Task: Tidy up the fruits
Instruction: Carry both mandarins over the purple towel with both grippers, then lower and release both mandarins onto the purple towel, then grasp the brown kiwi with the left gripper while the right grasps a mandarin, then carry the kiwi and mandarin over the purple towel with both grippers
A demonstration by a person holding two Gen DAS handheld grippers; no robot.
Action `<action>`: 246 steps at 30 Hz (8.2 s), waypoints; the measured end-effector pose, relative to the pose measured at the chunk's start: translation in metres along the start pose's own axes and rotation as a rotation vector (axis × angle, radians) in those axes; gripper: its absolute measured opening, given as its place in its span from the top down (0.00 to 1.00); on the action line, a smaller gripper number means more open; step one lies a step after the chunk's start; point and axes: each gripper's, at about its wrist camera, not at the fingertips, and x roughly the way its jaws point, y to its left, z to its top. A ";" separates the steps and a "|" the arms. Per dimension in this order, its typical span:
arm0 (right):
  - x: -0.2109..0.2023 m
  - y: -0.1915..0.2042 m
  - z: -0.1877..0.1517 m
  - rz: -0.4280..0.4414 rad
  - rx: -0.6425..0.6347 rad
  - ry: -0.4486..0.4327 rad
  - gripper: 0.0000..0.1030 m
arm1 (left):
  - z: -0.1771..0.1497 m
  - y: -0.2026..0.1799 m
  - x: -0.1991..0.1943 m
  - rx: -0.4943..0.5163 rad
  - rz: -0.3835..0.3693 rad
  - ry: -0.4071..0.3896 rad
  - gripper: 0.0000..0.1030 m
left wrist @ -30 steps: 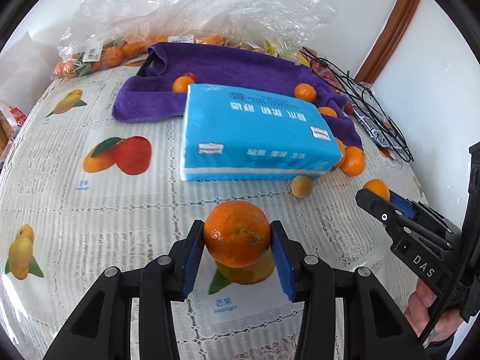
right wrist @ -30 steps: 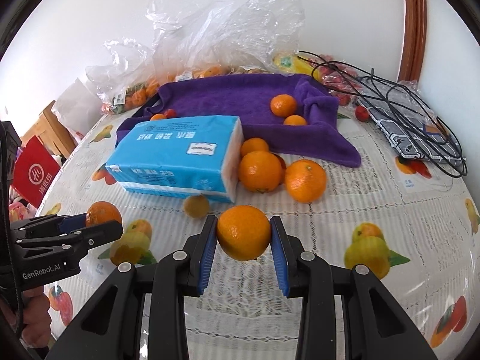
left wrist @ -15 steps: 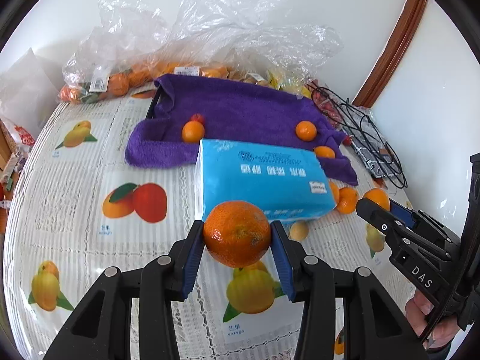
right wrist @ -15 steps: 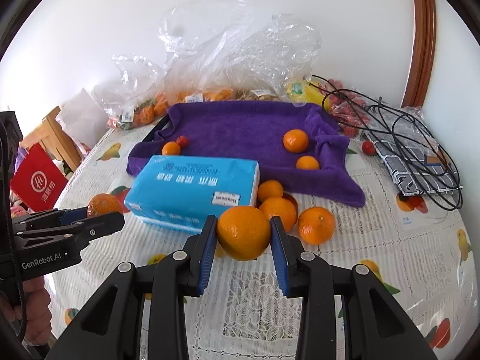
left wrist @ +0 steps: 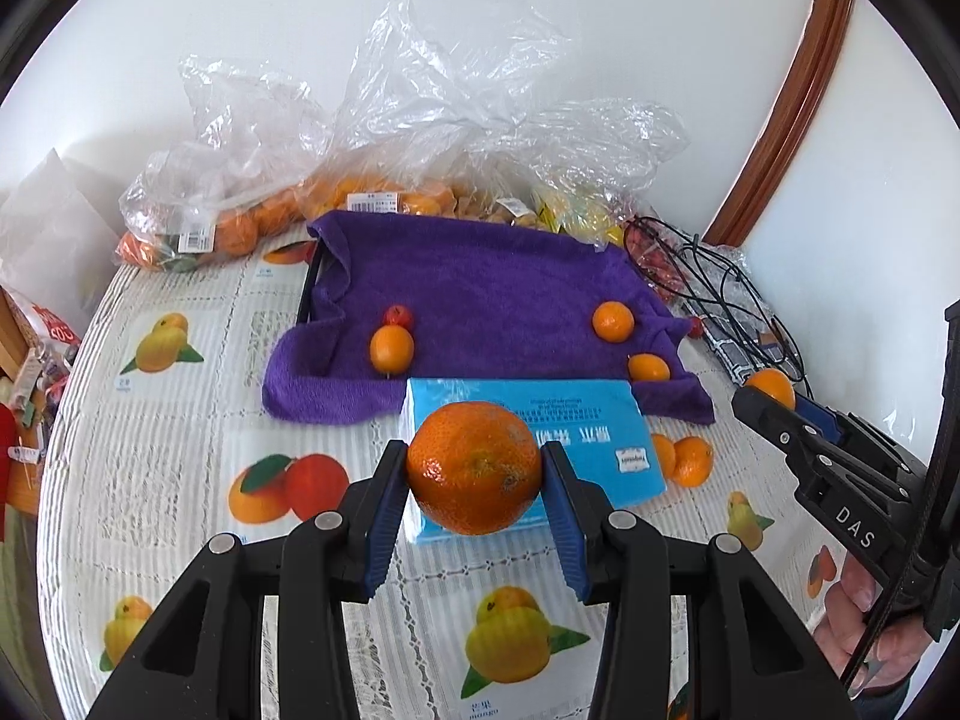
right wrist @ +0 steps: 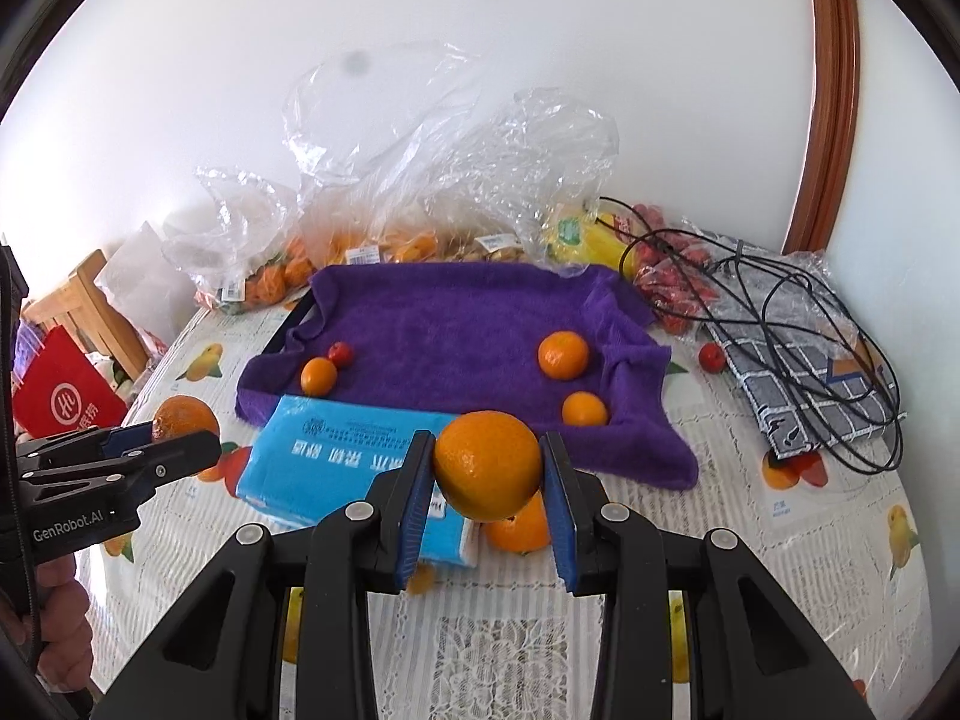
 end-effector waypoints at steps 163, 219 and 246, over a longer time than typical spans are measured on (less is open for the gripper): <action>0.019 -0.108 -0.100 -0.013 0.100 0.150 0.68 | -0.065 -0.090 0.103 0.066 -0.020 0.175 0.77; -0.007 -0.010 -0.001 0.012 -0.013 -0.041 0.68 | 0.004 0.000 -0.002 -0.006 0.015 -0.052 0.77; 0.061 -0.002 0.053 0.026 -0.068 -0.026 0.68 | 0.062 0.025 0.041 -0.031 0.037 -0.044 0.77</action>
